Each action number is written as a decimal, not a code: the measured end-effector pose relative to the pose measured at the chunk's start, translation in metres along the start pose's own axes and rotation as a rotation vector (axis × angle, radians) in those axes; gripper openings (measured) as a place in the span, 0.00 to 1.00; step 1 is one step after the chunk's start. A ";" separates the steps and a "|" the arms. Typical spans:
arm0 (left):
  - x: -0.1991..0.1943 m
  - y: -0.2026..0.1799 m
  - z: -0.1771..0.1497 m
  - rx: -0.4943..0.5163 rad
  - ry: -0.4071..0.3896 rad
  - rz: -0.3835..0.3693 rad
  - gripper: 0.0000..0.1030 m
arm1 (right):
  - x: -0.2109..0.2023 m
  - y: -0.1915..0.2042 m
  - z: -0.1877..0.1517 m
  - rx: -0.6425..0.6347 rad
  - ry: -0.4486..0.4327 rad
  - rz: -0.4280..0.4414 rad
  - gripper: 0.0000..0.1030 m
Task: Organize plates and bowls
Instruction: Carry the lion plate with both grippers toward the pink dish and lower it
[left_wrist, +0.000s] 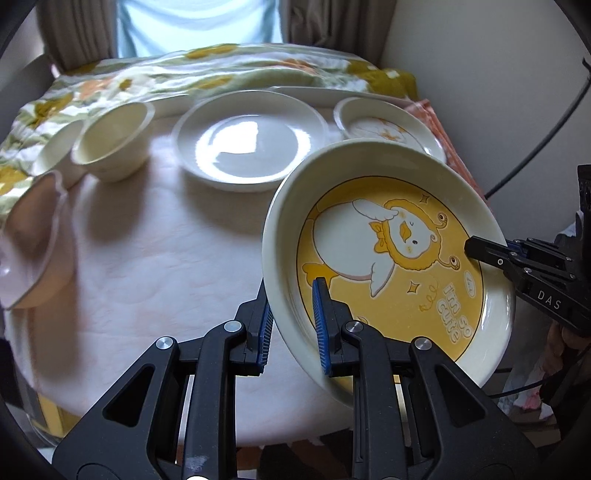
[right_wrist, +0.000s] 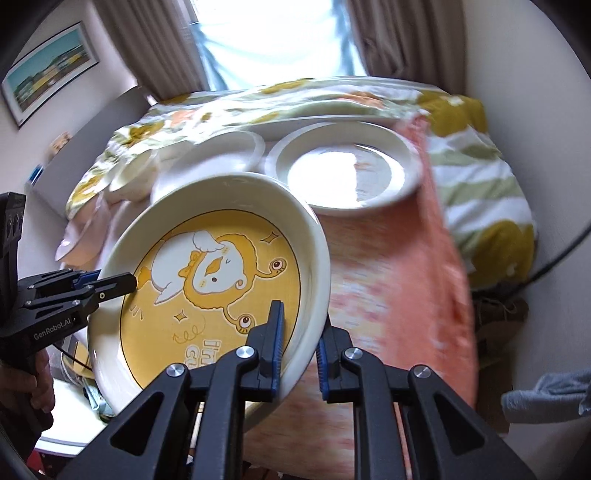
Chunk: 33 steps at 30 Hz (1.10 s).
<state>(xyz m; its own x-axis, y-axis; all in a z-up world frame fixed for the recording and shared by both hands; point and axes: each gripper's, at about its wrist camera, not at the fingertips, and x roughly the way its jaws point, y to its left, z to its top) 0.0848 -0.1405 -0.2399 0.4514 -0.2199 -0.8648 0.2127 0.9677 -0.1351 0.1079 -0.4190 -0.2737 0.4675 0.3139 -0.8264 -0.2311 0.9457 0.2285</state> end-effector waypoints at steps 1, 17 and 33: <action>-0.005 0.011 -0.002 -0.008 -0.003 0.007 0.16 | 0.002 0.012 0.002 -0.013 0.001 0.010 0.14; 0.001 0.163 -0.038 -0.069 0.053 0.061 0.16 | 0.088 0.159 0.013 -0.094 0.082 0.072 0.15; 0.016 0.186 -0.051 -0.027 0.018 0.003 0.16 | 0.112 0.167 0.004 -0.061 0.086 0.063 0.16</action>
<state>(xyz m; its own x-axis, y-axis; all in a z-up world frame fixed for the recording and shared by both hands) 0.0874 0.0419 -0.3040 0.4360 -0.2151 -0.8739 0.1879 0.9714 -0.1454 0.1252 -0.2253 -0.3257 0.3762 0.3615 -0.8531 -0.3101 0.9168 0.2517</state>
